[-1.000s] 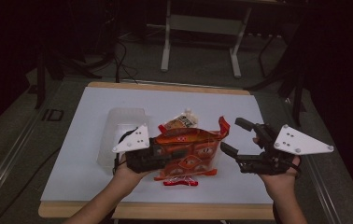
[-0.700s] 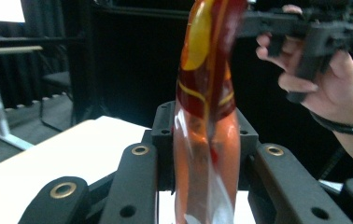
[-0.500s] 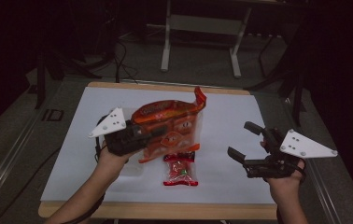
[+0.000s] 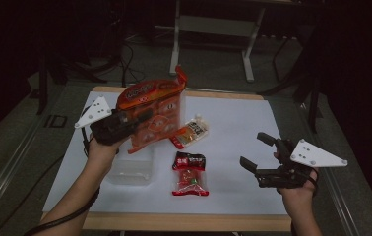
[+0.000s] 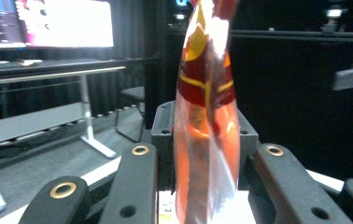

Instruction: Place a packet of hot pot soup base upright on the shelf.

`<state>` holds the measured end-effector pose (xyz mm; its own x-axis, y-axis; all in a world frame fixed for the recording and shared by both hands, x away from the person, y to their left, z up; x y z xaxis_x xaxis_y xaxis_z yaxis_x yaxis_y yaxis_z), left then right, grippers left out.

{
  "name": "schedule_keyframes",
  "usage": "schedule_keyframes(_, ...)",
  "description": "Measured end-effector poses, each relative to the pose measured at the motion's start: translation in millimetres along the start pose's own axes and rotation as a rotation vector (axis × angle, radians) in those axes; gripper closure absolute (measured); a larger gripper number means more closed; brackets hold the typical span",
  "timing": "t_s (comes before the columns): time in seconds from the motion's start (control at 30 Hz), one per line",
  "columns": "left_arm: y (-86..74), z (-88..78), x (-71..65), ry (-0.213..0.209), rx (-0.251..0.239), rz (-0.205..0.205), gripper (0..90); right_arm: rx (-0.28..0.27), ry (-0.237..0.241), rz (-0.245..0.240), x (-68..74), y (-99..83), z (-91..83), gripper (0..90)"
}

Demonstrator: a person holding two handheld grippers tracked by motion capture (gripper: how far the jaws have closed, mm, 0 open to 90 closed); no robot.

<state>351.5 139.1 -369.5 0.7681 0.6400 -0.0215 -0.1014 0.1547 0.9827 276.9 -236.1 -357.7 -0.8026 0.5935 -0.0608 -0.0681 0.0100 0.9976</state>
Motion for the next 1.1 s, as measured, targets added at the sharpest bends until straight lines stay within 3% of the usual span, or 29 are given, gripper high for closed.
schedule_keyframes(0.23, -10.5, -6.5, 28.3, 0.069, -0.042, 0.008, 71.5, 0.020, 0.007, -0.009, 0.5, -5.4, -1.0, 12.6)
schedule_keyframes(0.3, -17.2, -10.8, 38.4, 0.096, -0.045, -0.011, 71.5, 0.015, 0.023, -0.004, 1.8, -7.1, -1.6, 12.6)
schedule_keyframes(0.7, -40.5, -31.5, 62.9, 0.196, -0.026, -0.011, 71.5, 0.036, 0.023, 0.000, 1.0, -13.0, -0.4, 12.6)
schedule_keyframes(0.97, -52.1, -36.7, 71.5, 0.234, -0.009, -0.021, 71.5, 0.035, 0.019, 0.007, -0.4, -13.4, -1.0, 12.6)
schedule_keyframes(1.1, -62.2, -35.0, 77.2, 0.268, 0.023, -0.021, 71.5, 0.044, 0.025, 0.014, -0.1, -15.9, -0.2, 12.6)
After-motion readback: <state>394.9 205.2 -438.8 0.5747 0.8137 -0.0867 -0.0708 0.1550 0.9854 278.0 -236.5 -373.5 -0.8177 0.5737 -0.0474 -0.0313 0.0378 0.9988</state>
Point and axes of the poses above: each handheld gripper's, and its own axes: z roughly forward along the jaws, y roughly out of its top, x roughly to its left, the point moved 5 cm from there along z, roughly forward along the jaws, and after that the axes turned 12 degrees about -x, right-handed, at the moved point
